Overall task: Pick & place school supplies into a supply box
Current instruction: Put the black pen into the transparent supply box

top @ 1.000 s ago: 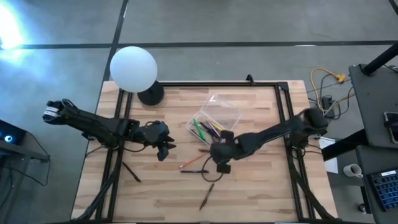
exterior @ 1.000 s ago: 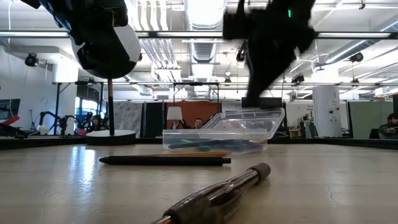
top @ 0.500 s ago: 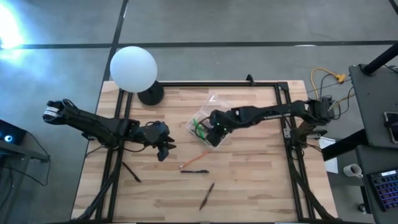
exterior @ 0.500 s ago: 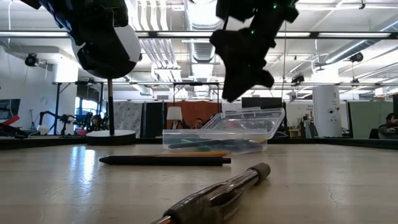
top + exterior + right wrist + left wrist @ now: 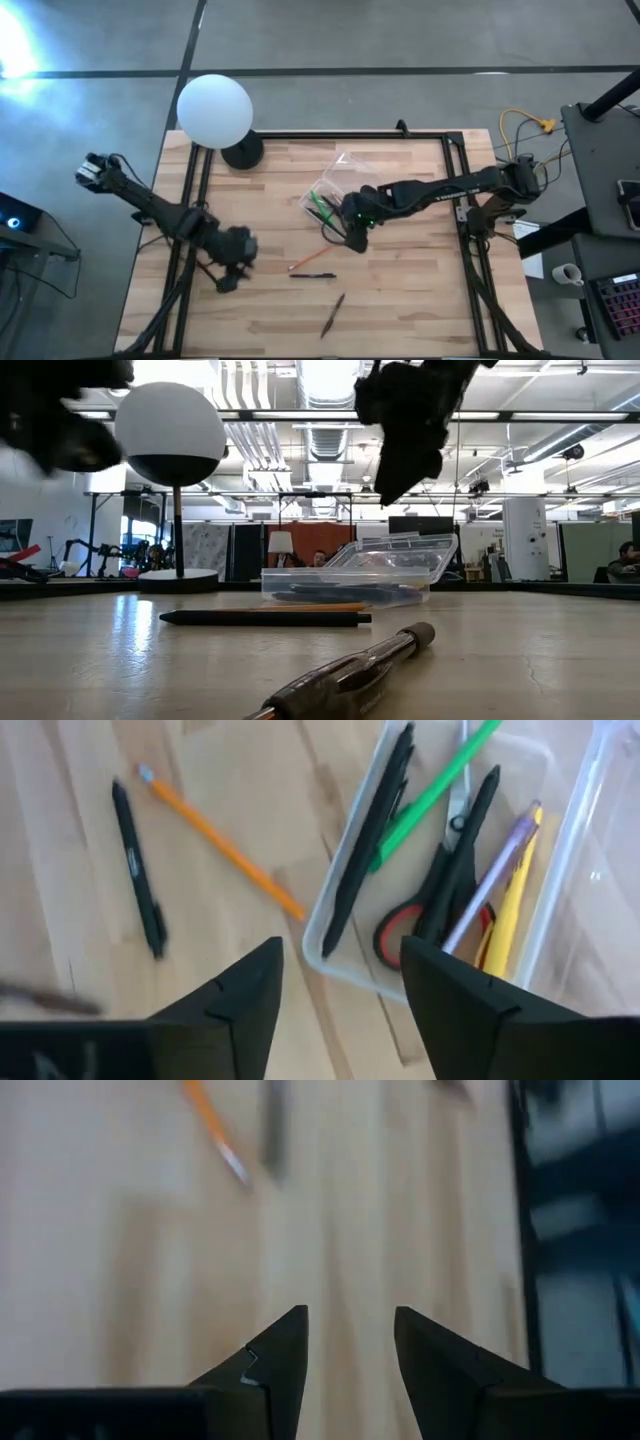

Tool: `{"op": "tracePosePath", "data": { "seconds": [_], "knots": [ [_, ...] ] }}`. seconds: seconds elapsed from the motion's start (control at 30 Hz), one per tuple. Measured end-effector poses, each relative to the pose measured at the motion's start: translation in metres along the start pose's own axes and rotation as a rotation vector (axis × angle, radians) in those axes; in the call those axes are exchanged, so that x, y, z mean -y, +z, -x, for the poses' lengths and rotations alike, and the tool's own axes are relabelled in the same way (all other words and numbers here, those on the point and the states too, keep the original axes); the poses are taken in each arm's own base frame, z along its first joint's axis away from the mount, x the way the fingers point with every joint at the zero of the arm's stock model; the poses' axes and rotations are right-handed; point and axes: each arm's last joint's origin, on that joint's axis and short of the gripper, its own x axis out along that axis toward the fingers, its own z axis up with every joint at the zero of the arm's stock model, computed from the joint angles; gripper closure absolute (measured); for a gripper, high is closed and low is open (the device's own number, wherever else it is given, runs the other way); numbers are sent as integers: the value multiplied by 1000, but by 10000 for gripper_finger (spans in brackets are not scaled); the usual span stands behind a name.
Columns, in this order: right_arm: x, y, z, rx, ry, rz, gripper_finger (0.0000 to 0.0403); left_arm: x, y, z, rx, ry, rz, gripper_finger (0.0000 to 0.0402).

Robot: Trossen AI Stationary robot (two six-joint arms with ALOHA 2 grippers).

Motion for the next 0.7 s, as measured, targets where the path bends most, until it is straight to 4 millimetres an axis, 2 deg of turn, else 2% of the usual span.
{"op": "tracePosePath", "data": {
  "seconds": [0.13, 0.37, 0.6, 0.7],
  "knots": [
    [-8, -9, 4, -32, -29, 60, 205, 16, -26, 0, -196, -60, -39, 268],
    [-11, -15, 0, -52, -56, 78, 204, 31, -52, -4, -360, -58, -128, 268],
    [-10, -14, 0, -41, -81, 74, 204, 33, -67, -37, -495, 107, -332, 268],
    [-10, -14, 0, -40, -83, 55, 205, 30, -69, -54, -532, 195, -358, 268]
  ]
}}
